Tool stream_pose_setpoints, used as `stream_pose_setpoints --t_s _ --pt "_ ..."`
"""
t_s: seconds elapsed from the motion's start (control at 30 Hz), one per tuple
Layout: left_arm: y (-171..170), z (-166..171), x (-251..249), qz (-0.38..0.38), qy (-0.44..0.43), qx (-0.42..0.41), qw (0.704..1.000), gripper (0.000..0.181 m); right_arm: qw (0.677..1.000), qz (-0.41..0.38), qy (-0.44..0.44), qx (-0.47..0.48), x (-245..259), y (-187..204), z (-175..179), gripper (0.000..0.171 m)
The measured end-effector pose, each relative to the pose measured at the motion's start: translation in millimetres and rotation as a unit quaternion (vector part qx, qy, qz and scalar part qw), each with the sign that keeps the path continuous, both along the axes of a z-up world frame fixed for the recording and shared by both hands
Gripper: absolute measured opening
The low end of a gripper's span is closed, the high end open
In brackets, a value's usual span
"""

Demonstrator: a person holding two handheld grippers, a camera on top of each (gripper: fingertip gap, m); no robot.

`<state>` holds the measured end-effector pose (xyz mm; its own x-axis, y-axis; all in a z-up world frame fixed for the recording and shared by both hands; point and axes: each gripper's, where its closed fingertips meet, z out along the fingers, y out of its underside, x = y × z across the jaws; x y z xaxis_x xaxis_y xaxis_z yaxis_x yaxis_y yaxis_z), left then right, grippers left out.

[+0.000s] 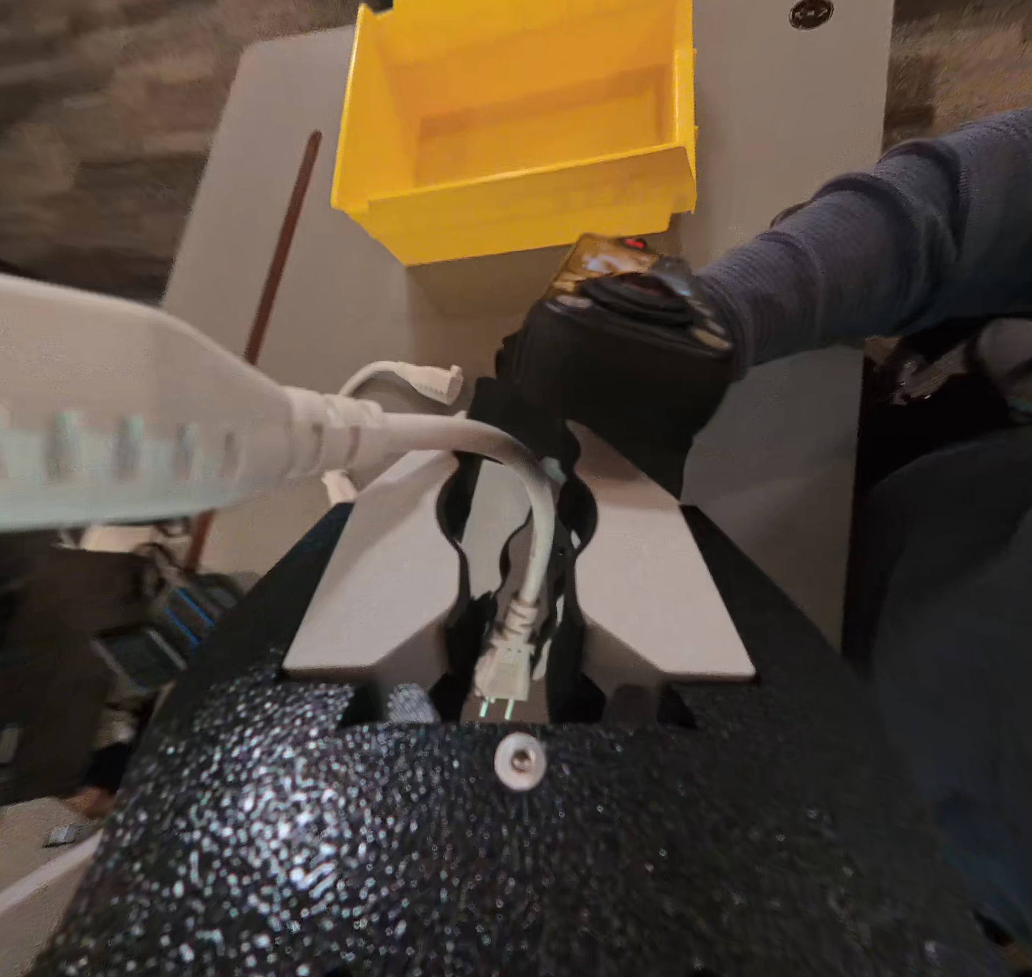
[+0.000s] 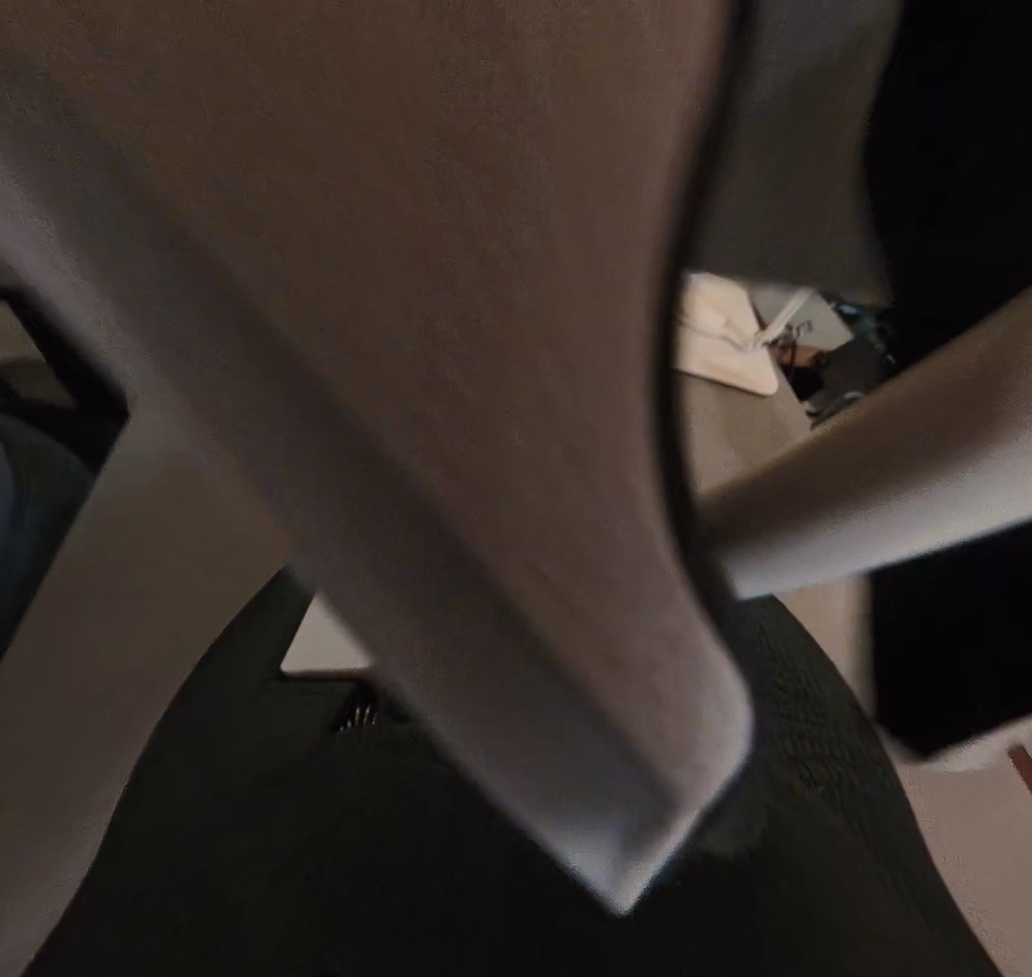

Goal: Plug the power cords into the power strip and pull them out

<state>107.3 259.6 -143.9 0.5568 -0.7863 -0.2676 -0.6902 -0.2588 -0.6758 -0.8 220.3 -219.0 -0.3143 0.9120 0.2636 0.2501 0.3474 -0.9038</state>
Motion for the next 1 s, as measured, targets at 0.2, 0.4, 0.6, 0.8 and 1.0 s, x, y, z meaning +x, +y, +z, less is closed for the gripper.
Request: stream_pose_setpoints --t_s 0.2,0.4,0.6,0.8,1.0 --pt "-18 38 7 -0.028 0.004 0.101 0.995 0.051 0.997 -0.013 0.079 -0.017 13 -3 12 0.024" --pt "-30 51 29 -0.064 -0.014 0.089 0.994 0.068 0.985 -0.013 0.151 -0.081 1 -2 25 0.023" --pt "-36 31 -38 0.02 -0.062 0.074 0.995 0.091 0.983 -0.043 0.171 -0.046 22 11 34 0.024" --pt "-44 -109 -110 0.139 -0.238 -0.076 0.958 0.081 0.987 -0.065 0.146 0.001 58 24 29 0.023" --pt "-44 -164 -114 0.152 -0.342 -0.142 0.916 0.075 0.993 -0.064 0.103 0.012 73 17 -4 0.024"
